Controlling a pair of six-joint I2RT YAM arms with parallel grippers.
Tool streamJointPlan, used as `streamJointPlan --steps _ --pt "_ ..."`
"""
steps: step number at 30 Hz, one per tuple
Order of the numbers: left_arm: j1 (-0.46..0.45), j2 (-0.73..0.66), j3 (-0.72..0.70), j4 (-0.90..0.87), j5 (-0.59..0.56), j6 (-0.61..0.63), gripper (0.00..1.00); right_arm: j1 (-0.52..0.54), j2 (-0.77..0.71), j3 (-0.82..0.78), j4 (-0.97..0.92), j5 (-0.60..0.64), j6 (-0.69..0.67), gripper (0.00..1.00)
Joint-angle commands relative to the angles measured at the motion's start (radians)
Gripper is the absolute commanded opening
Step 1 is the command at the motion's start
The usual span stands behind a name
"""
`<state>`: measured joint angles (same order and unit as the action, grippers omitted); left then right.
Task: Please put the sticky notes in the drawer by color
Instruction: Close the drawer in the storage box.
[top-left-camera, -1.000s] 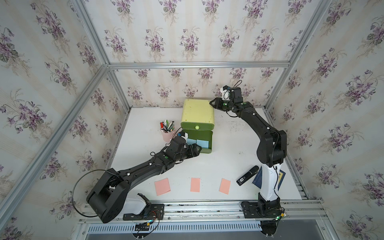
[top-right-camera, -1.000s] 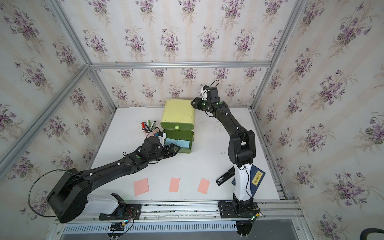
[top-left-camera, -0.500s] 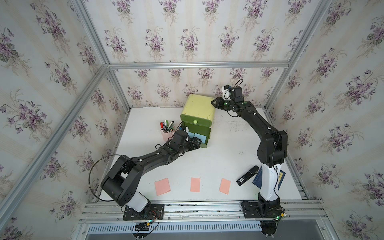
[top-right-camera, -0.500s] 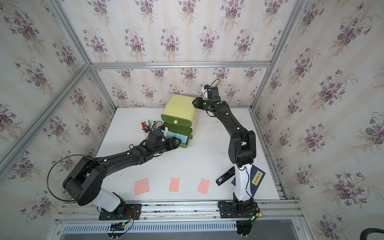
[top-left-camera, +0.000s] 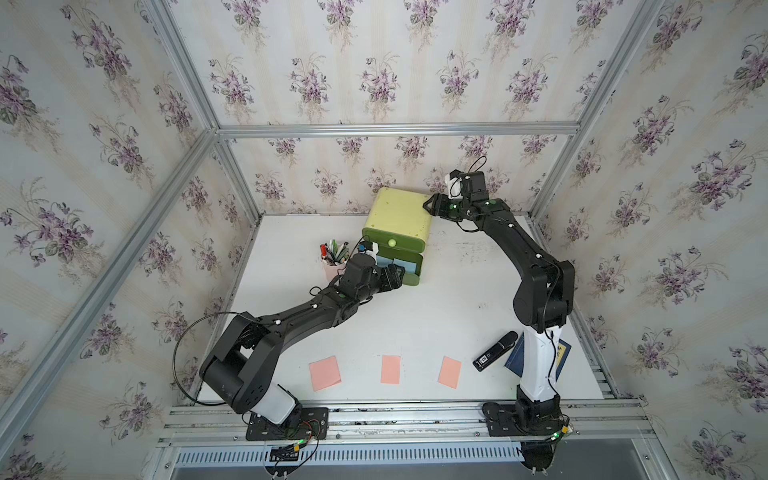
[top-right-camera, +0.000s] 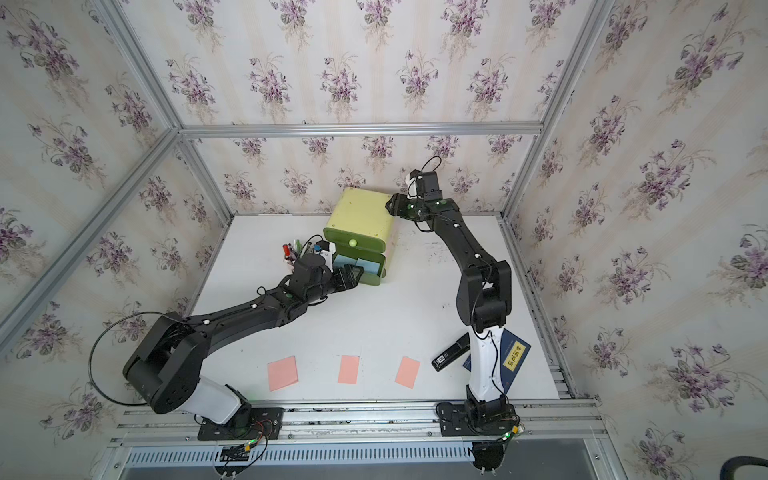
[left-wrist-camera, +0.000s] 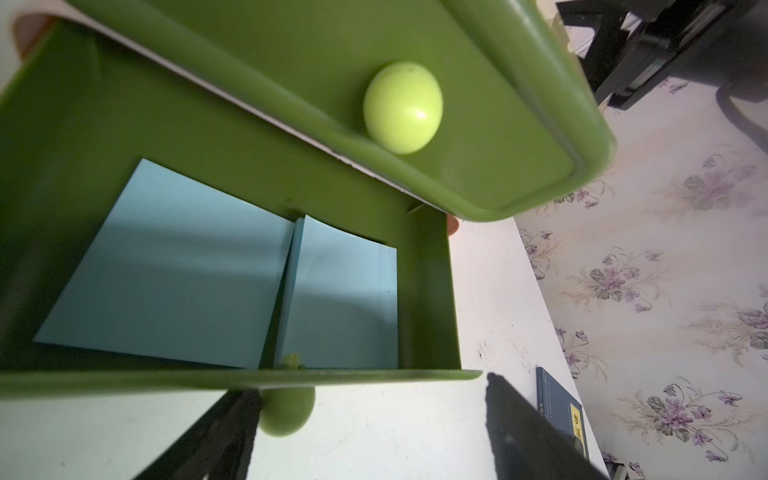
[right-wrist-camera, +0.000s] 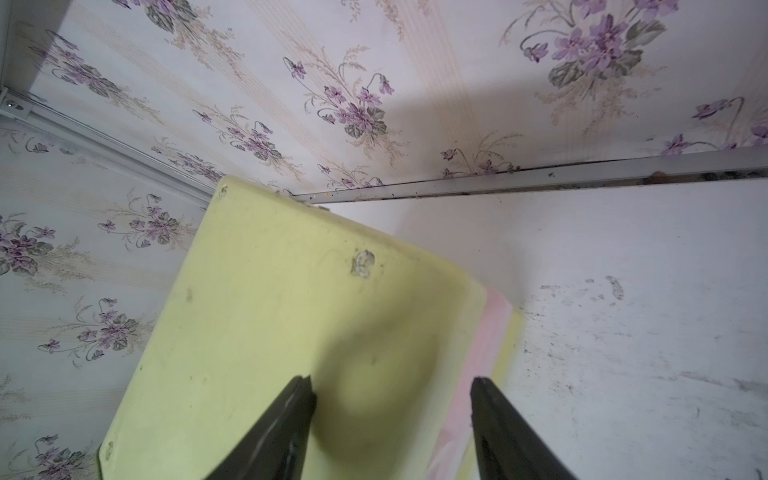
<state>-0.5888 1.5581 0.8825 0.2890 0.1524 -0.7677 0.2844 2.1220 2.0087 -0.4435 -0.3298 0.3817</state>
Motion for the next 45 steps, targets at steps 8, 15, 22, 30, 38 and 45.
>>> streamJointPlan --steps 8,15,22,30,38,45 --pt "0.003 0.059 0.062 0.050 -0.037 0.082 0.83 -0.008 0.050 0.051 -0.102 -0.008 -0.008 0.60" --pt "0.003 0.135 0.071 0.217 -0.045 0.132 0.73 -0.008 0.037 0.049 -0.116 -0.022 -0.024 0.59" --pt "0.003 0.200 0.126 0.256 -0.072 0.160 0.63 -0.008 0.031 0.048 -0.126 -0.029 -0.041 0.59" --pt "-0.002 0.259 0.157 0.305 -0.101 0.179 0.48 -0.008 0.032 0.051 -0.115 -0.061 -0.040 0.60" --pt "-0.009 0.284 0.173 0.343 -0.124 0.188 0.47 -0.013 0.030 0.077 -0.112 -0.105 -0.029 0.64" --pt "-0.011 0.241 0.136 0.305 -0.125 0.112 0.54 -0.021 0.018 0.089 -0.106 -0.106 -0.025 0.67"
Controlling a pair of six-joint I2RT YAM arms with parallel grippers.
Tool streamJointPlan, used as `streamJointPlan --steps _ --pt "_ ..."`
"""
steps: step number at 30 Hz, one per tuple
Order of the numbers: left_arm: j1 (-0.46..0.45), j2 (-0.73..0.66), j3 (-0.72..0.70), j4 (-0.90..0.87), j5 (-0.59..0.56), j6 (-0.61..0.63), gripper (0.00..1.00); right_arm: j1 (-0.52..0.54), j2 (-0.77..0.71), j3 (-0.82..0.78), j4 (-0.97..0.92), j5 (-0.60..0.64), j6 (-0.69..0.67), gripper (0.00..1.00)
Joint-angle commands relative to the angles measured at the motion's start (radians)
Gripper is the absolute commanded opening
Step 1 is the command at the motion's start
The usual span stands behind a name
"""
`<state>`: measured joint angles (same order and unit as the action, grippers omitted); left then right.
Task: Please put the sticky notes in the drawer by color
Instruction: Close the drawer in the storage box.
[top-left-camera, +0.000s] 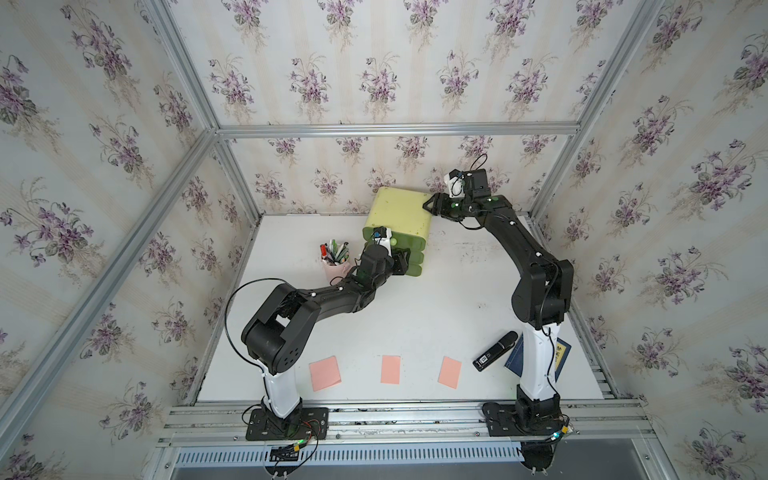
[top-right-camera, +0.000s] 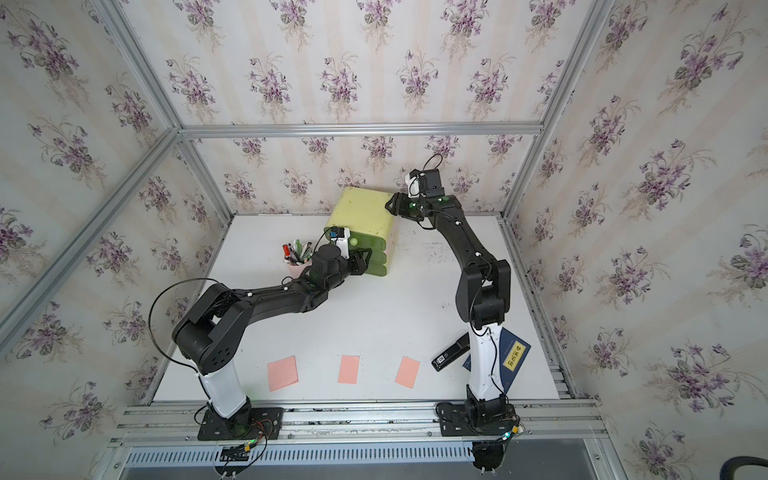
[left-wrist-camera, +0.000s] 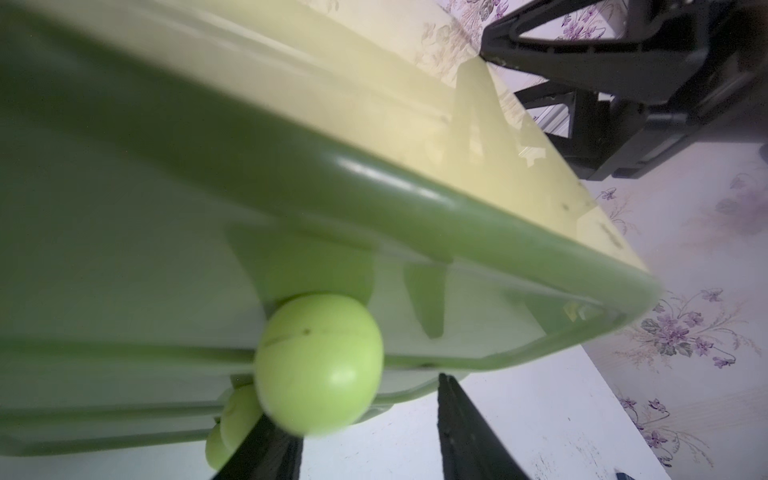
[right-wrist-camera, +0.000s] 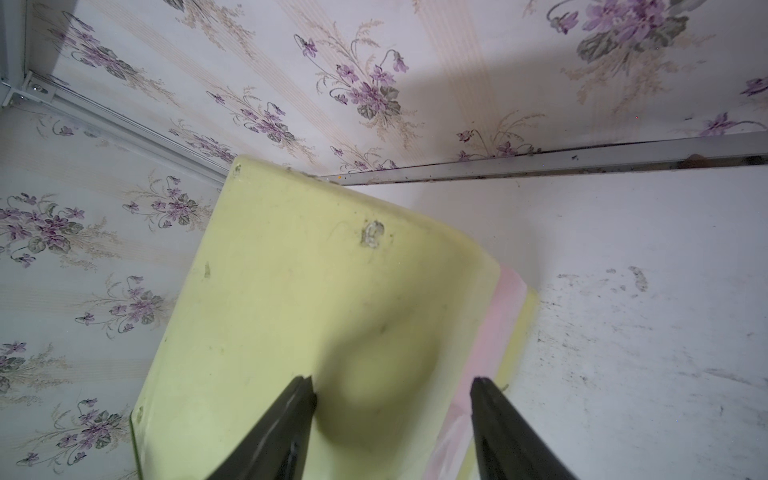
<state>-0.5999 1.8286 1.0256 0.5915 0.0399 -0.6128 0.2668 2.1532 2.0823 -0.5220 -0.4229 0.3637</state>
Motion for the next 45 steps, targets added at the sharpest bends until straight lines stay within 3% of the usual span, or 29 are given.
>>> streamJointPlan --steps 1,5,10,14,21,26,30,32,39,45 --pt "0.000 -0.041 -0.013 0.001 -0.007 -0.049 0.58 -0.010 -0.007 0.039 -0.039 -0.014 -0.005 0.70" --pt "0.002 -0.083 -0.039 -0.007 0.004 -0.090 0.65 -0.034 -0.013 0.091 -0.058 -0.019 0.005 0.71" --pt "0.000 -0.128 -0.084 -0.002 0.036 -0.141 0.70 -0.039 -0.109 -0.026 -0.028 -0.001 -0.022 0.71" --pt "0.005 -0.161 -0.117 -0.018 0.093 -0.222 0.73 -0.039 -0.244 -0.253 0.058 0.002 -0.039 0.68" --pt "0.027 -0.169 -0.228 0.119 0.255 -0.427 0.79 -0.038 -0.567 -0.862 0.429 -0.043 -0.041 0.69" --pt "0.029 -0.131 -0.276 0.157 0.258 -0.524 0.77 -0.018 -0.652 -1.106 0.669 -0.024 -0.055 0.69" --pt "0.032 -0.061 -0.332 0.299 0.239 -0.650 0.78 -0.011 -0.736 -1.357 1.062 0.024 -0.102 0.73" --pt "0.032 -0.035 -0.357 0.322 0.205 -0.704 0.83 -0.011 -0.734 -1.433 1.203 0.015 -0.157 0.76" --pt "0.028 0.016 -0.352 0.331 0.132 -0.703 0.86 -0.003 -0.638 -1.403 1.265 -0.073 -0.211 0.78" --pt "0.027 0.008 -0.383 0.295 -0.039 -0.755 0.85 0.089 -0.583 -1.397 1.322 -0.042 -0.366 0.74"
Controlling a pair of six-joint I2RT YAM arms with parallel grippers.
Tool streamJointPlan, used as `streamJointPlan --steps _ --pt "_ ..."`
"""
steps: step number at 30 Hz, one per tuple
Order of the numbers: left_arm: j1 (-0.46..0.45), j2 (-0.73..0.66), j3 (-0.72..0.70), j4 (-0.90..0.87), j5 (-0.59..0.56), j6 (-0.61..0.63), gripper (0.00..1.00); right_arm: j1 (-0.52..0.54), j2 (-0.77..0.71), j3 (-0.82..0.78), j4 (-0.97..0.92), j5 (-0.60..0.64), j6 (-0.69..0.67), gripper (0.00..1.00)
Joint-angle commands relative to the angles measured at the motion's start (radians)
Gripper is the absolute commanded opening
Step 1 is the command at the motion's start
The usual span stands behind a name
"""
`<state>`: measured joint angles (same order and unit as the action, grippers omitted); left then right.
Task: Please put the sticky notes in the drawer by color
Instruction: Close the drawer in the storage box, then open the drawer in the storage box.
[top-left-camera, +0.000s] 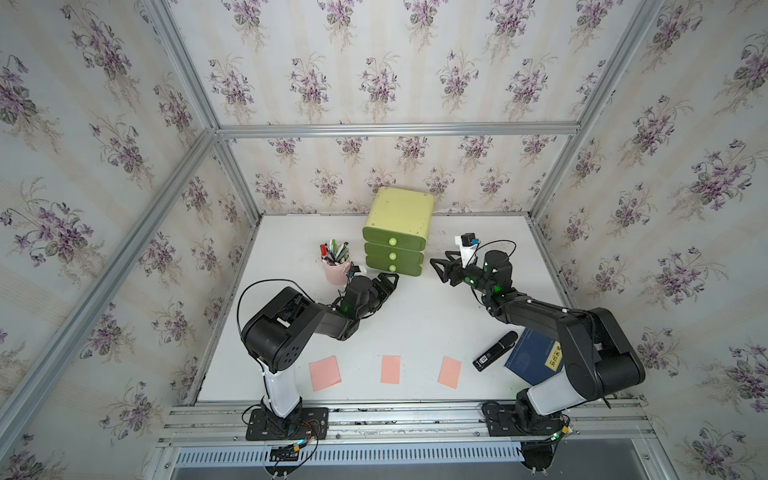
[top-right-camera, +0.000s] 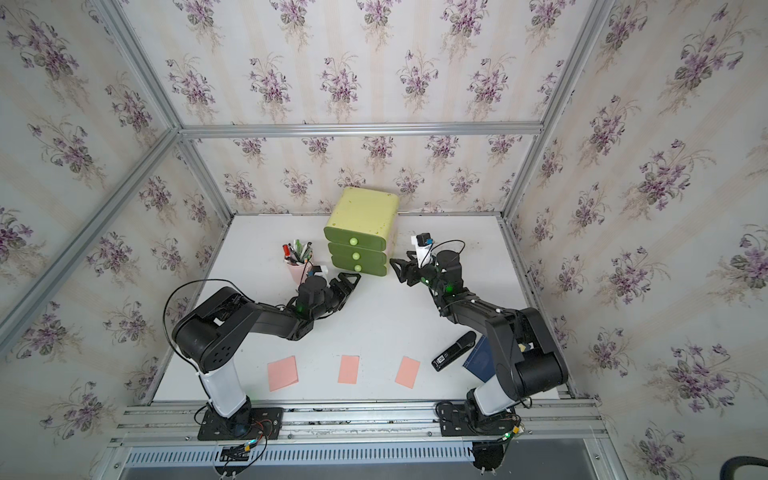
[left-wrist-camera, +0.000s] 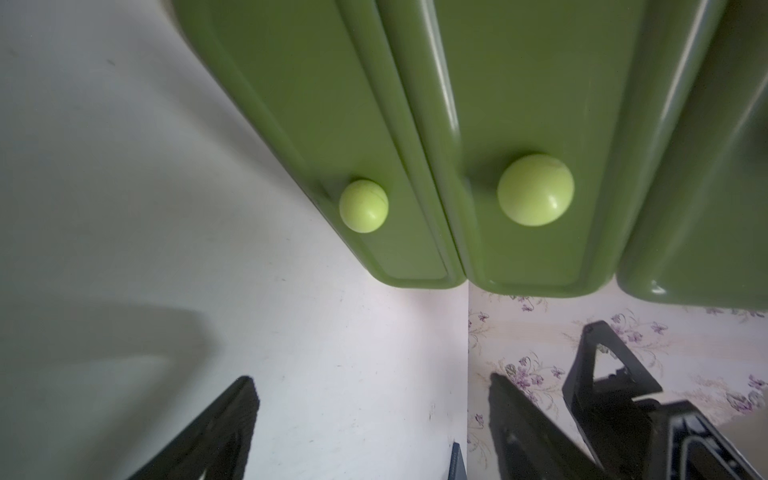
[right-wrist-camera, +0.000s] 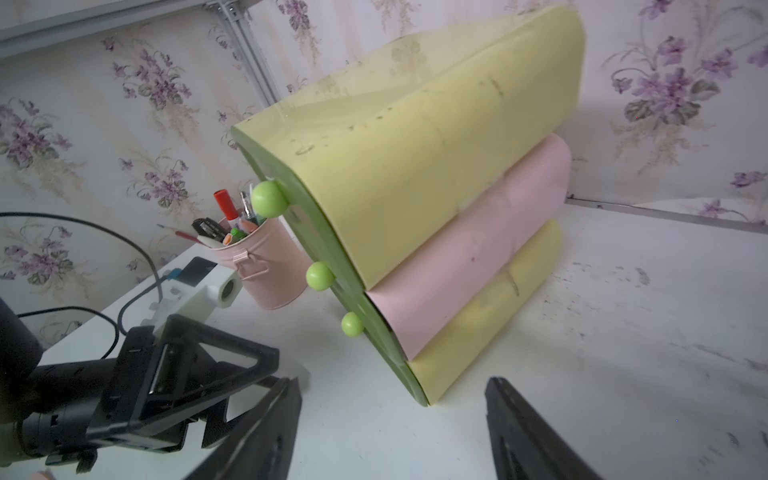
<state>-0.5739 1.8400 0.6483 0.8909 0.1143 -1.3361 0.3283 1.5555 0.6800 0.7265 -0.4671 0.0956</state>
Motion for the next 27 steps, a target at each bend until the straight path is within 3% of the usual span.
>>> streamJointPlan --steps 1,8,13,19,24,27 --pt "0.001 -0.003 -0.002 -0.012 -0.125 -0.031 0.85 0.040 0.025 0.007 0.073 0.020 -0.117 0.74" --pt "0.001 0.061 0.045 0.020 -0.132 -0.056 0.86 0.056 0.092 0.033 0.101 0.158 -0.129 0.70" --pt "0.000 0.104 0.085 0.029 -0.127 -0.058 0.86 0.057 0.167 0.098 0.100 0.084 -0.111 0.63" --pt "0.000 0.142 0.111 0.058 -0.128 -0.081 0.85 0.057 0.214 0.137 0.085 0.107 -0.093 0.59" --pt "-0.005 0.210 0.103 0.185 -0.153 -0.125 0.83 0.057 0.228 0.165 0.015 0.134 -0.112 0.50" --pt "-0.006 0.249 0.114 0.227 -0.165 -0.152 0.79 0.057 0.235 0.149 0.040 0.148 -0.115 0.49"
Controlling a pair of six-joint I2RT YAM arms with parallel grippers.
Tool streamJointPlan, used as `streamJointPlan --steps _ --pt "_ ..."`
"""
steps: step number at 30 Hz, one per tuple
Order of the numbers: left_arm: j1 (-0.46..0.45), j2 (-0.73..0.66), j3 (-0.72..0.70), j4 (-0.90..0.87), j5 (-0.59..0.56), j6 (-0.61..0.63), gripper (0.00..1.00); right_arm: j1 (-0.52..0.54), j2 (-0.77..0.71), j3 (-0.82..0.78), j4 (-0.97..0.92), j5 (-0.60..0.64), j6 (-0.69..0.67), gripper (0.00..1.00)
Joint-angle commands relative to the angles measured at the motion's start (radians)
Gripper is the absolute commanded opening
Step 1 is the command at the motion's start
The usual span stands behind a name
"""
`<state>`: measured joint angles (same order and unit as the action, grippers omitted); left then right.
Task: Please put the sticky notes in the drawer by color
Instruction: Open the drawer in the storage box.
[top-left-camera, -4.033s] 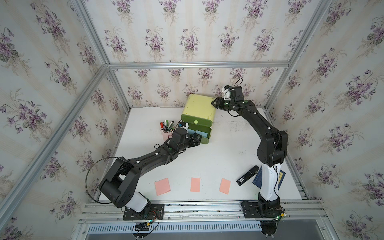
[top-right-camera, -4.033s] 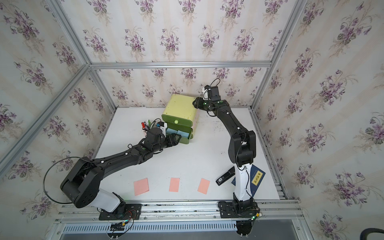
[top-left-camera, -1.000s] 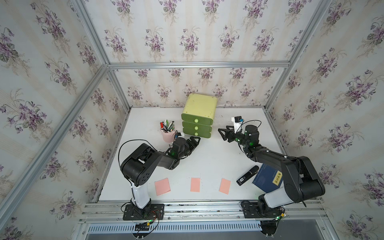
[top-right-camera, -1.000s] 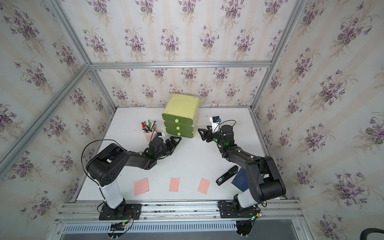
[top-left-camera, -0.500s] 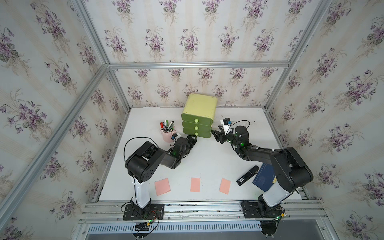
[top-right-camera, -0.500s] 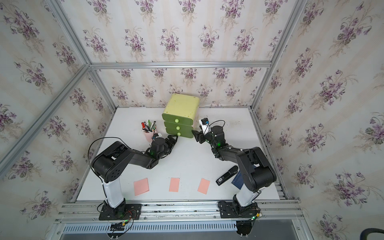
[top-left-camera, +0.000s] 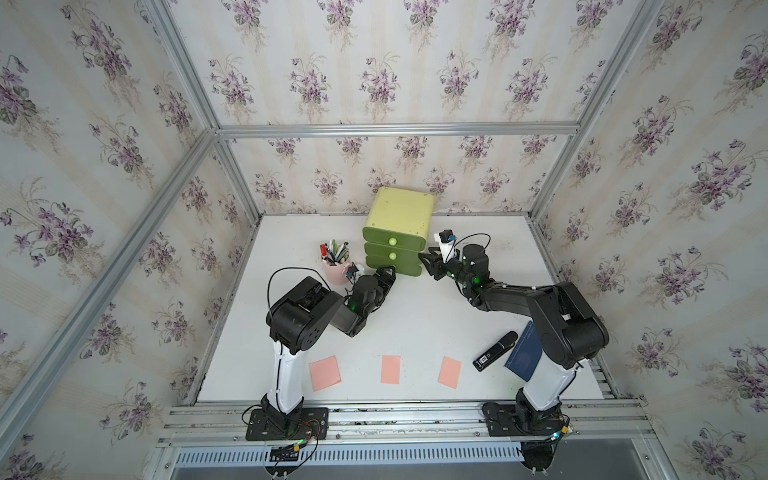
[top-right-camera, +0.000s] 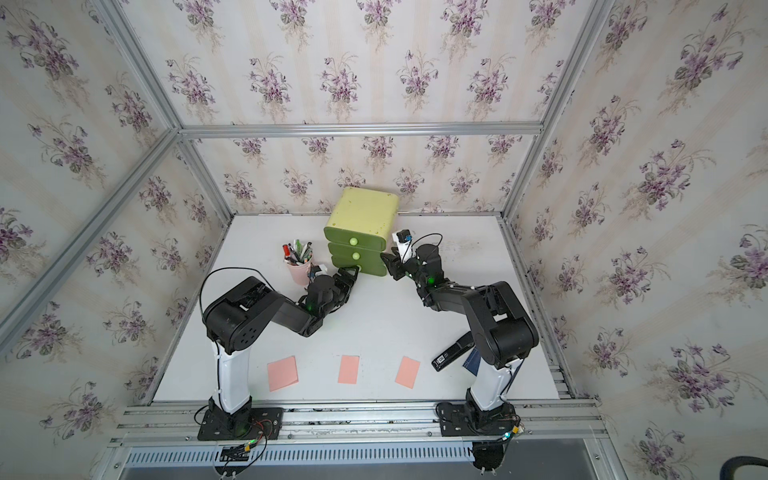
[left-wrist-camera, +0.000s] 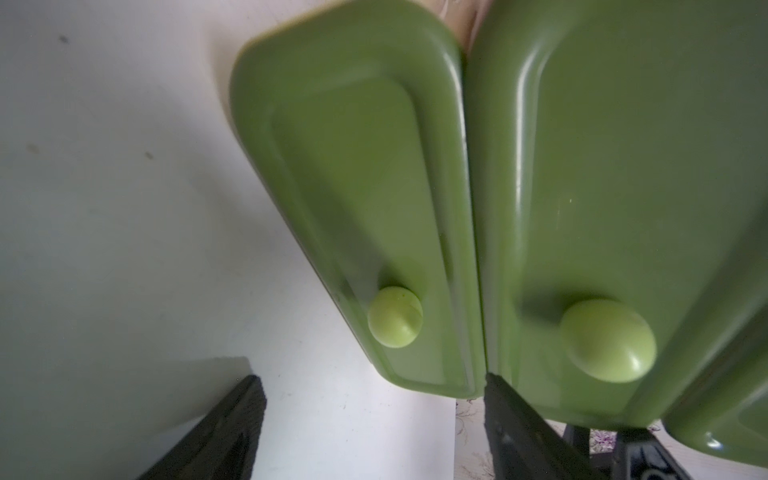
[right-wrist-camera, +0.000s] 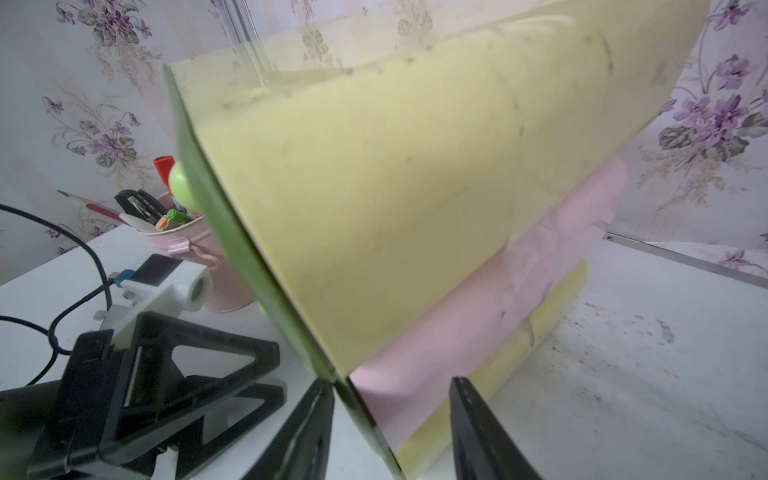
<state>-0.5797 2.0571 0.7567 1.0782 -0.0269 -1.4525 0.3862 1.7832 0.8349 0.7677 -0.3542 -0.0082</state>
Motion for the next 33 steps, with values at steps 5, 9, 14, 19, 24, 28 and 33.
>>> streamJointPlan --steps 5,9,14,19,24,28,33 --pt "0.000 0.070 0.036 0.049 -0.021 -0.043 0.75 0.002 0.019 -0.005 -0.010 0.041 -0.025 0.49" --pt "0.000 0.087 0.026 0.080 -0.054 -0.043 0.69 0.004 0.022 -0.002 -0.019 0.040 -0.033 0.49" --pt "-0.007 0.110 0.037 0.093 -0.071 -0.037 0.64 0.011 0.027 0.001 -0.027 0.049 -0.044 0.48" --pt "-0.012 0.170 0.065 0.168 -0.076 -0.051 0.59 0.011 0.045 0.018 -0.045 0.056 -0.034 0.48" --pt "-0.012 0.205 0.070 0.227 -0.093 -0.047 0.57 0.011 0.041 0.016 -0.052 0.056 -0.035 0.48" --pt "-0.014 0.232 0.088 0.247 -0.078 -0.051 0.46 0.011 0.035 0.022 -0.057 0.058 -0.039 0.48" --pt "-0.014 0.266 0.080 0.280 -0.090 -0.085 0.45 0.010 0.033 0.030 -0.076 0.070 -0.032 0.47"
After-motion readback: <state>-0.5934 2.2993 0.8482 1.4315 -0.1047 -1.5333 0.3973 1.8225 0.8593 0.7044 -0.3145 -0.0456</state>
